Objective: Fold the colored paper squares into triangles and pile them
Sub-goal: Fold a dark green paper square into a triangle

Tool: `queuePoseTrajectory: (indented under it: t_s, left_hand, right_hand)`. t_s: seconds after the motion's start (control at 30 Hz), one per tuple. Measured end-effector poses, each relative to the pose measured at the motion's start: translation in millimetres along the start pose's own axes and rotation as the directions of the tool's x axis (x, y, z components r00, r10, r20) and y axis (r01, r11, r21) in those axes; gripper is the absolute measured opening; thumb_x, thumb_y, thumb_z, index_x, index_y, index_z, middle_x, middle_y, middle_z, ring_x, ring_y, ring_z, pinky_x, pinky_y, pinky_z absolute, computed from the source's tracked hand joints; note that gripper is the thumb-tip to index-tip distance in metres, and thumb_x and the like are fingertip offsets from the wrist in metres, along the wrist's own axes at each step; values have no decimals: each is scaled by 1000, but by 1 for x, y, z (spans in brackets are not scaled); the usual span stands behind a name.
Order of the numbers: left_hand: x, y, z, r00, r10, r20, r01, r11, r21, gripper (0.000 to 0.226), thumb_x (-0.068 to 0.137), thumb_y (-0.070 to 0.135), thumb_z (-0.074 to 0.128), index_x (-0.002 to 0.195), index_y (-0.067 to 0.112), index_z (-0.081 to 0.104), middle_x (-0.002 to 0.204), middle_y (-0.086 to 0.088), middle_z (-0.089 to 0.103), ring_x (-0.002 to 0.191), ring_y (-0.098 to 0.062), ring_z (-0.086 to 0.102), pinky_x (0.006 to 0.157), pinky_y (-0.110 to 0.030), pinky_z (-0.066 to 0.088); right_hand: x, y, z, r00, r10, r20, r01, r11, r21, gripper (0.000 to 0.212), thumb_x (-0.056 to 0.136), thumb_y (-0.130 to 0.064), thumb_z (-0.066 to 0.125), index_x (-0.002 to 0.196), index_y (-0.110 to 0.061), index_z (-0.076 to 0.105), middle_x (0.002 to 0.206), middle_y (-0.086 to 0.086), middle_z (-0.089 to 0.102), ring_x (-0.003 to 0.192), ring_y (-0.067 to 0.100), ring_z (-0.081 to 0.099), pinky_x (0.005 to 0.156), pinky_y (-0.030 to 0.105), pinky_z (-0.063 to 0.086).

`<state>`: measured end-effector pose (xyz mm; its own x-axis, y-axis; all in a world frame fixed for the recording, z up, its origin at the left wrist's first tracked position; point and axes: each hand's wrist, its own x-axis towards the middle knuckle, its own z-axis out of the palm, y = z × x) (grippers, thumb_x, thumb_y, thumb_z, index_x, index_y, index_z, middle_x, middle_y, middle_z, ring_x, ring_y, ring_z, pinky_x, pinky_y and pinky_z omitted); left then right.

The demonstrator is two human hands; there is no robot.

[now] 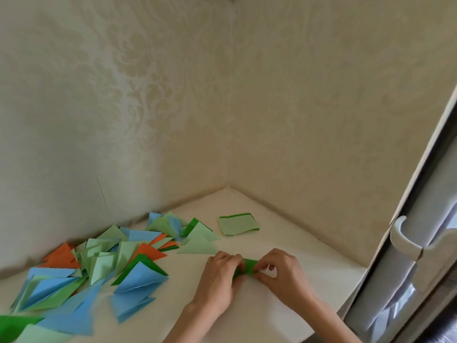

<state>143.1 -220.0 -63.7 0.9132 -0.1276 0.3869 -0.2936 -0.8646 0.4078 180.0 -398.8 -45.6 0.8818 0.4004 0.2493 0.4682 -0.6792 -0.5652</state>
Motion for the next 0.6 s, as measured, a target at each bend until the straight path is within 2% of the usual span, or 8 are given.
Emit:
queuePoseTrajectory:
  t_s: [0.07,0.13,0.3,0.43,0.53,0.6]
  left_hand:
    - [-2,-3,-1,999,-29,-19,28,997,-66,6,88,22,63,94,19,64,90,5,59,94,-15,51,81,-28,41]
    - [-3,-7,-2,996,-89,-9,87,990,-113,6,85,15,65,88,20,64,88,5,56,88,-15,53,79,-26,43]
    - [-6,-17,4,988,-155,-24,149,976,-156,16,79,14,67,76,27,57,84,4,62,79,-14,57,72,-28,46]
    - [-9,-19,6,982,-168,-89,153,976,-155,10,80,25,69,79,26,59,78,11,64,72,-8,57,66,-26,47]
    - [-6,-16,6,969,-188,-158,161,973,-168,19,81,23,72,80,24,53,72,13,61,66,-5,57,59,-19,44]
    - [-4,-12,7,958,-228,-175,197,964,-178,22,82,24,72,83,26,50,73,13,60,66,-5,57,59,-20,45]
  right_hand:
    - [2,1,2,997,-61,50,67,990,-123,16,85,-44,65,100,-39,69,106,-23,54,101,0,47,89,23,35]
    - [3,3,4,991,-68,114,89,979,-185,24,89,-51,56,108,-40,67,114,-25,53,109,1,45,94,27,32]
    - [0,7,12,996,-76,35,82,979,-187,24,92,-49,51,102,-37,70,108,-23,60,104,4,50,91,27,33]
    - [4,8,19,998,-69,10,70,980,-188,24,92,-49,50,101,-36,68,103,-21,58,101,4,48,88,27,33]
    - [12,8,24,999,-27,27,31,985,-169,24,91,-52,51,99,-35,64,97,-19,55,97,5,47,85,26,34]
    - [17,7,27,999,12,34,-7,989,-148,23,90,-54,51,95,-34,62,92,-17,54,94,7,48,84,27,35]
